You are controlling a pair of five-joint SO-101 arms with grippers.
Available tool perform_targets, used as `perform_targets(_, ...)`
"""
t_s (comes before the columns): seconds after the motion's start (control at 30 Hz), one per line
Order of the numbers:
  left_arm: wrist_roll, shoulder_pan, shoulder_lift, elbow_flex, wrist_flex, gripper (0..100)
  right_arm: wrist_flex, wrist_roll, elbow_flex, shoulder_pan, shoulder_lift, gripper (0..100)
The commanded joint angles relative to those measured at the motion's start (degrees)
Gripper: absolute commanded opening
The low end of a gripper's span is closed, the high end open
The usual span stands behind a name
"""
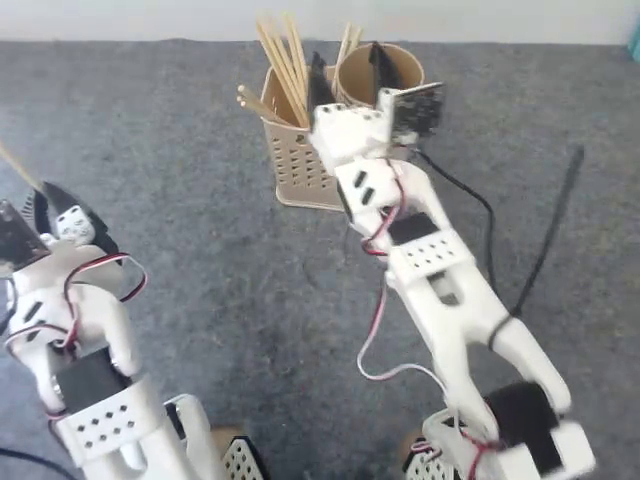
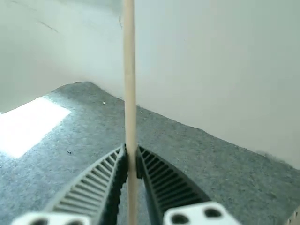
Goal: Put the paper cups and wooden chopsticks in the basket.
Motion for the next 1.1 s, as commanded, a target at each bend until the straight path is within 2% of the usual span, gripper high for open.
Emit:
perform_targets(0.0,1.7,0.4,-0.7,-5.2,-1.4,1,8.2,-2.9,4.0,-0.5,-20.6,7.6)
perform_targets(0.07,1.7,1.1,-0.3,-7.6,0.1,1,11.7,-2.9,6.3,-0.7,-29.3,0.1)
perform_targets(0.2,2.2,4.3,5.6,-15.6,4.7,1,20.0,-2.8,9.6,-0.8,-44.7,5.6)
perform_targets(0.43,6.9,12.0,23.0,-35.2,7.6,1,42.8,-2.6,13.5,-0.1,-69.2,5.8)
perform_targets(0.57,7.5,18.1,29.6,-45.1,7.3,1,55.6,-2.8,17.9,5.3,-83.6,5.8)
perform_targets(0.67,7.4,21.3,32.1,-48.7,2.5,1,61.5,-2.5,22.3,11.4,-91.6,5.8)
perform_targets(0.77,7.4,24.3,32.5,-48.7,-6.0,1,65.9,-2.8,23.6,19.1,-89.5,5.8)
perform_targets(0.9,7.4,28.8,32.8,-48.7,-12.7,1,66.3,-2.9,28.8,29.6,-88.8,5.8)
perform_targets(1.07,7.1,36.2,32.9,-42.7,-22.7,1,66.5,-2.9,37.2,35.6,-89.6,5.8)
